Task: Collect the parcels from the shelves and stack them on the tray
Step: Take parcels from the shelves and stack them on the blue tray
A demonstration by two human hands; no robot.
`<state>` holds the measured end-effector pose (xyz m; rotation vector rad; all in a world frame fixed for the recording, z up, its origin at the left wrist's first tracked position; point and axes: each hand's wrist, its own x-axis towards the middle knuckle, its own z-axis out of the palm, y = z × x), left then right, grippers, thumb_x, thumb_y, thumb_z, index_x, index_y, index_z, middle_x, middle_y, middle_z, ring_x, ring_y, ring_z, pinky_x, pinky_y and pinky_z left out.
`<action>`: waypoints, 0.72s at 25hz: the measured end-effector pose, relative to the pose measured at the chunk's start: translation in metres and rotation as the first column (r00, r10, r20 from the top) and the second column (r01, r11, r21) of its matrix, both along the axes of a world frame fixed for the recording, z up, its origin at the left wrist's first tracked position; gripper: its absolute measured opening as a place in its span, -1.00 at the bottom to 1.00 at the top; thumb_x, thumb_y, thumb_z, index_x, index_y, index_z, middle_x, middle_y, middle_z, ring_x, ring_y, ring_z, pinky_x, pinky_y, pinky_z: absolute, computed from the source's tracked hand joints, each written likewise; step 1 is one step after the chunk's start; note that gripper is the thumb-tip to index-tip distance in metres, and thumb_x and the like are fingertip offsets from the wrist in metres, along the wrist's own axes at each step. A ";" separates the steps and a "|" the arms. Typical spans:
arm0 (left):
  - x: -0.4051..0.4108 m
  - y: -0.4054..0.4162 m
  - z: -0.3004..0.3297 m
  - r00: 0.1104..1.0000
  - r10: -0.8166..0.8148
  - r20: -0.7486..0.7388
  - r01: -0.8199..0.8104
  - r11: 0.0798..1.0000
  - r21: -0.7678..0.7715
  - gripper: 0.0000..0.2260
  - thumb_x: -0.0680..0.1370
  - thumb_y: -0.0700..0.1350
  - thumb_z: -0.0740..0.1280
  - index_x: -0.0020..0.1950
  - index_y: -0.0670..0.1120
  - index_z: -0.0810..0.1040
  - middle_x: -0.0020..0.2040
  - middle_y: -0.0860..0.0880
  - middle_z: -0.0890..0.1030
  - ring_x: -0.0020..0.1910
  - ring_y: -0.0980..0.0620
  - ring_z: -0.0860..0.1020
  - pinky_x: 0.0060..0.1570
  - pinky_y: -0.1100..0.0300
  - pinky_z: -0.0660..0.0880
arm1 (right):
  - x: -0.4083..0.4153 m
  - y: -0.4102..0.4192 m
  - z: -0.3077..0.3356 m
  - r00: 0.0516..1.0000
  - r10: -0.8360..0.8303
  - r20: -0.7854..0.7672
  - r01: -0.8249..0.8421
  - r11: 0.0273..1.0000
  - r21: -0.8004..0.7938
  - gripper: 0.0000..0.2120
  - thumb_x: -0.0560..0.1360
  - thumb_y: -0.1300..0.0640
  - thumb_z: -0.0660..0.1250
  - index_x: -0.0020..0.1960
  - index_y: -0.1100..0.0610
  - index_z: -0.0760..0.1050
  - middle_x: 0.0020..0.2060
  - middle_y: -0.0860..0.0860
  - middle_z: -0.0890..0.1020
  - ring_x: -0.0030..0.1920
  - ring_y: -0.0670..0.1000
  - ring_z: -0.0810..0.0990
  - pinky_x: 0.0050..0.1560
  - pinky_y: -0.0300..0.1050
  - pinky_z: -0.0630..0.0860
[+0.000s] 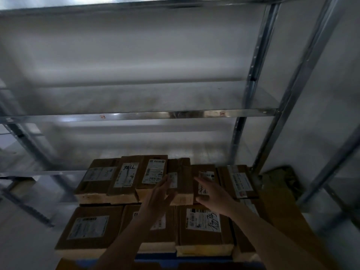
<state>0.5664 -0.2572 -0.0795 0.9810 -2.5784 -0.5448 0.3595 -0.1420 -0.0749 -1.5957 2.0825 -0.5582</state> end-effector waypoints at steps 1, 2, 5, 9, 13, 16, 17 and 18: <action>0.001 0.005 0.007 1.000 -0.022 -0.013 0.022 1.000 -0.005 -0.61 0.64 -0.04 0.24 0.47 -0.02 0.34 0.48 0.04 0.32 0.26 0.04 0.51 0.15 0.27 0.46 | 0.002 0.012 0.009 0.999 -0.034 -0.024 0.033 0.999 -0.017 -0.28 0.57 0.04 0.35 0.60 -0.14 0.04 0.60 -0.14 0.01 0.56 0.02 0.16 0.45 -0.05 0.23; 0.003 0.012 0.015 0.999 -0.044 -0.026 0.044 0.999 -0.008 -0.58 0.64 -0.04 0.25 0.49 -0.03 0.32 0.51 0.04 0.30 0.27 0.03 0.51 0.16 0.30 0.44 | 0.005 0.026 0.017 0.997 -0.071 -0.034 0.070 0.997 -0.032 -0.29 0.57 0.04 0.35 0.60 -0.13 0.06 0.60 -0.15 0.02 0.58 0.02 0.12 0.46 -0.02 0.21; 0.004 0.040 0.038 0.994 -0.106 -0.039 0.105 0.994 -0.023 -0.49 0.63 -0.01 0.26 0.56 -0.02 0.21 0.57 0.03 0.17 0.44 -0.01 0.37 0.29 0.22 0.35 | 0.016 0.076 0.043 0.983 -0.160 -0.086 0.156 0.987 -0.043 -0.32 0.58 0.01 0.33 0.59 -0.14 0.07 0.60 -0.12 0.04 0.57 0.05 0.13 0.50 0.06 0.24; -0.004 0.093 0.067 0.977 -0.202 -0.063 0.201 0.979 -0.011 -0.44 0.62 0.15 0.22 0.57 0.02 0.18 0.56 0.02 0.22 0.46 0.02 0.32 0.33 0.16 0.33 | 0.025 0.152 0.071 0.948 -0.272 -0.168 0.279 0.960 0.021 -0.26 0.59 -0.13 0.29 0.61 -0.19 -0.07 0.61 -0.11 -0.01 0.57 0.06 0.13 0.52 0.09 0.22; -0.026 0.153 0.091 0.934 -0.344 -0.098 0.345 0.938 -0.002 -0.41 0.58 0.23 0.24 0.56 0.10 0.19 0.53 0.04 0.29 0.44 0.01 0.35 0.31 0.09 0.39 | 0.033 0.245 0.105 0.873 -0.385 -0.301 0.410 0.912 0.024 -0.32 0.60 -0.22 0.17 0.60 -0.20 -0.09 0.59 -0.08 0.11 0.56 0.07 0.18 0.50 0.07 0.23; -0.050 0.204 0.105 0.893 -0.440 -0.099 0.440 0.898 -0.024 -0.39 0.56 0.30 0.21 0.56 0.15 0.17 0.53 0.08 0.29 0.44 0.02 0.35 0.32 0.00 0.41 | 0.032 0.313 0.122 0.832 -0.493 -0.255 0.517 0.855 0.033 -0.30 0.62 -0.09 0.26 0.62 -0.05 -0.03 0.59 -0.05 0.12 0.55 0.08 0.21 0.48 -0.02 0.25; -0.059 0.225 0.110 0.874 -0.477 -0.094 0.477 0.878 -0.022 -0.38 0.55 0.32 0.20 0.56 0.16 0.16 0.53 0.09 0.28 0.45 0.02 0.34 0.34 -0.02 0.40 | 0.032 0.340 0.125 0.814 -0.528 -0.244 0.549 0.835 0.025 -0.27 0.61 -0.11 0.27 0.63 -0.05 -0.04 0.60 -0.05 0.08 0.56 0.07 0.19 0.49 -0.06 0.22; -0.068 0.247 0.114 0.849 -0.520 -0.093 0.521 0.853 -0.023 -0.37 0.54 0.34 0.20 0.56 0.16 0.17 0.53 0.10 0.28 0.46 0.02 0.33 0.35 -0.01 0.39 | 0.029 0.366 0.126 0.797 -0.559 -0.229 0.577 0.816 0.017 -0.27 0.60 -0.12 0.28 0.63 -0.07 -0.05 0.61 -0.05 0.05 0.57 0.06 0.16 0.48 -0.09 0.17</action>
